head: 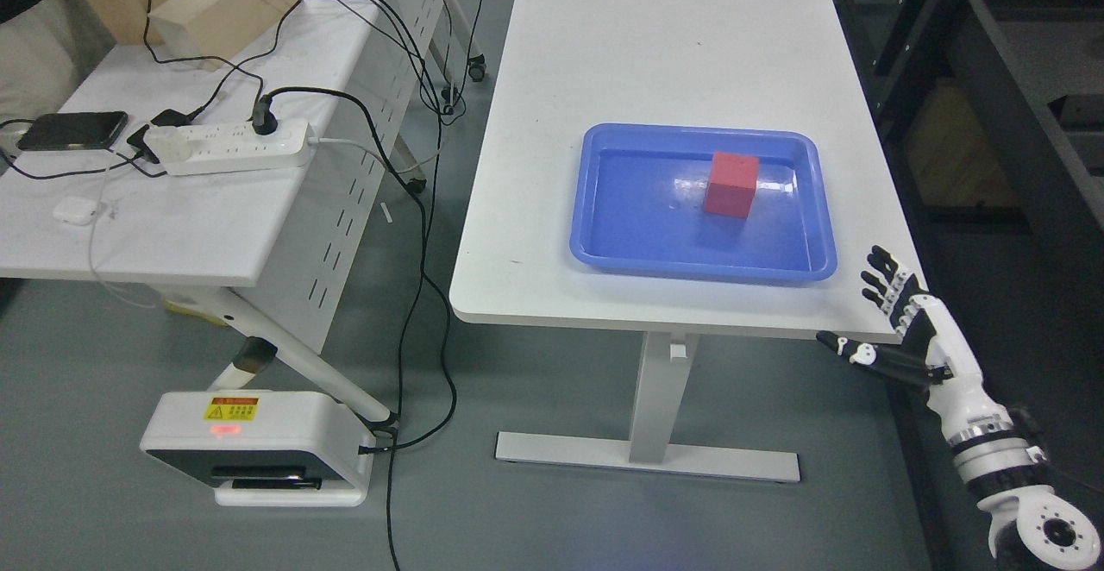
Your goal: Pick pink block from left shelf to tray
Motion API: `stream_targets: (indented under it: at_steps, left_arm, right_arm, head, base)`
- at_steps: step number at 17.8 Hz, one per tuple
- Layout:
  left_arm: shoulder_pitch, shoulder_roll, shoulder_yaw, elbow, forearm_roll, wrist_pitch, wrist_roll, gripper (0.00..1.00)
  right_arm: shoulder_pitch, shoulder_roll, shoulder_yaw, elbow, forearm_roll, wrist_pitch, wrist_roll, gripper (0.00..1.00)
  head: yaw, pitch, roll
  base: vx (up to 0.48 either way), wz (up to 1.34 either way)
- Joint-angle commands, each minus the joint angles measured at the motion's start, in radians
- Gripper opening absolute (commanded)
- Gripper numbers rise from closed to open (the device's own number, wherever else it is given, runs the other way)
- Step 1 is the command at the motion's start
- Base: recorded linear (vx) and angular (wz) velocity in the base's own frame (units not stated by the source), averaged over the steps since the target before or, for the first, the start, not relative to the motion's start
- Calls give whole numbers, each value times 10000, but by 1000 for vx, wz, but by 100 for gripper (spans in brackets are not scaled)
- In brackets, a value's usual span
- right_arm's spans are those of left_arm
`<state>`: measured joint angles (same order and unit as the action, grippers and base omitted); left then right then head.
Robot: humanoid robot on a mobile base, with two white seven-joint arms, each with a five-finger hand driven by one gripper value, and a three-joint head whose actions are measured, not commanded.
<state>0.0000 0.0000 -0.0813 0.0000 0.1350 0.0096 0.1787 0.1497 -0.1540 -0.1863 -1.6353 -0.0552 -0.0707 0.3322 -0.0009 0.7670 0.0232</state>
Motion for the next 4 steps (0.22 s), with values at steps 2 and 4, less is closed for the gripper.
stream_targets:
  at_steps: [2, 4]
  left_arm:
    - [-306, 175, 0, -175, 0, -4, 8, 100]
    - [-291, 175, 0, -175, 0, -4, 8, 100]
  right_arm:
    - [-70, 52, -468, 0, 15, 170, -24, 100]
    - [-70, 52, -545, 0, 15, 170, -24, 100]
  head:
    - [0, 0, 0]
    - [0, 0, 0]
  base:
    - [0, 0]
    - [0, 0]
